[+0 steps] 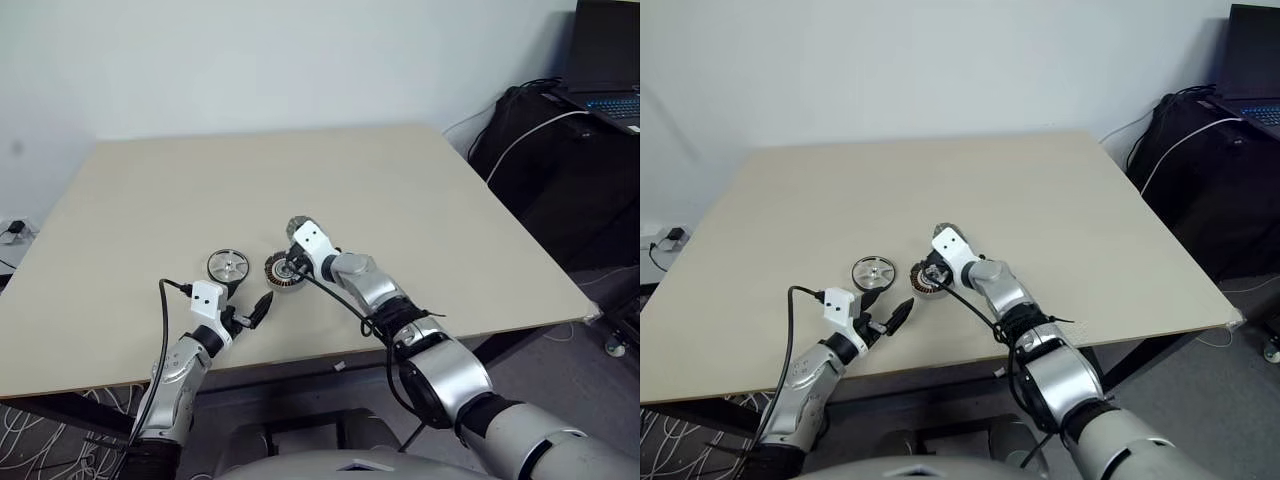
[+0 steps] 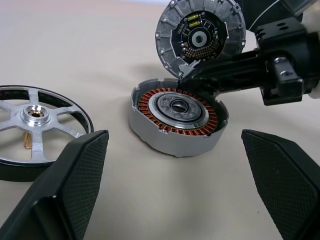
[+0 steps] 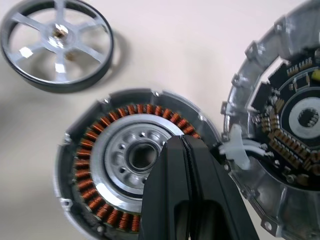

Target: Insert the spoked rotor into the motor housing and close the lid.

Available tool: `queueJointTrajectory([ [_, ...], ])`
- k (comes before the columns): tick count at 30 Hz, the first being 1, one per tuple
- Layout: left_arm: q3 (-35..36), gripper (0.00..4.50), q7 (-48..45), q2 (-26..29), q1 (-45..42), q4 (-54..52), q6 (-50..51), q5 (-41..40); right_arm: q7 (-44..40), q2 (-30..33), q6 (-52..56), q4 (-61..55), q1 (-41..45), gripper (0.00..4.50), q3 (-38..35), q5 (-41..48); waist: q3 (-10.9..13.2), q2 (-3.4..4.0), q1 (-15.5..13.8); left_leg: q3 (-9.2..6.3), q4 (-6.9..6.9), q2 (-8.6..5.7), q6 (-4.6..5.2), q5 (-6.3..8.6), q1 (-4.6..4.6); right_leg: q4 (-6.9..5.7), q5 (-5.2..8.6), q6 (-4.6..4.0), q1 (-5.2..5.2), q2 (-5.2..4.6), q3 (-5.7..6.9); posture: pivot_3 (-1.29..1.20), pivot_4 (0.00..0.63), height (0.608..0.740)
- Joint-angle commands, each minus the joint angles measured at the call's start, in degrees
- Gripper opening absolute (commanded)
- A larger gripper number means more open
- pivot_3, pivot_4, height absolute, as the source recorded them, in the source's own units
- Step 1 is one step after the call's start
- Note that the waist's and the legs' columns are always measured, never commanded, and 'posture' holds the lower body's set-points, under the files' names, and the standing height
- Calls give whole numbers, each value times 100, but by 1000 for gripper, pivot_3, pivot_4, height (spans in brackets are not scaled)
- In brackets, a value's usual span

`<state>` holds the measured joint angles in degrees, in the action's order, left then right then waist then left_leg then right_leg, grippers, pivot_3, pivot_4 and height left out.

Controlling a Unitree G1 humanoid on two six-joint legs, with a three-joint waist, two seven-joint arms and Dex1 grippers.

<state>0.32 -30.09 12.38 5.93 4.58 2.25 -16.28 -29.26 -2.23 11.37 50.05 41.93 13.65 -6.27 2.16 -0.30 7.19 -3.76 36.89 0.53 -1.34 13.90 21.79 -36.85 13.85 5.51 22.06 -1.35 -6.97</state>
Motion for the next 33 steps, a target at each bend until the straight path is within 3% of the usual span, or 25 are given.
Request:
queueJointTrajectory([
  [1, 15, 4500, -41, -23, -75, -121, -92, -11, -229, -33, 26, -409, -66, 25, 69, 52, 0, 0, 0, 0, -1, 0, 0, 0, 0, 0, 0, 0, 0, 0, 0, 0, 0, 740],
  [23, 31, 4500, -20, -49, -31, -144, -112, -22, 180, -57, -169, 785, 455, 25, -85, -7, 0, 1, -6, 0, 5, -1, 0, 0, -2, 0, 5, -8, -5, 0, 0, 0, 0, 740],
  [26, 48, 4500, 28, -65, -33, -141, -198, 16, -65, 1, -368, 243, 231, 25, -109, 108, 0, 1, -11, -1, 6, -1, 0, -1, -2, 0, 9, -16, -6, -1, 0, 0, 0, 740],
  [33, 473, 4500, 688, -141, -263, 62, -167, 61, -704, 464, 187, -2711, -1152, 25, -256, 729, 1, 2, -47, -12, -9, -2, -1, 1, 3, 1, 3, 5, 1, 0, 4, 0, 0, 740],
])
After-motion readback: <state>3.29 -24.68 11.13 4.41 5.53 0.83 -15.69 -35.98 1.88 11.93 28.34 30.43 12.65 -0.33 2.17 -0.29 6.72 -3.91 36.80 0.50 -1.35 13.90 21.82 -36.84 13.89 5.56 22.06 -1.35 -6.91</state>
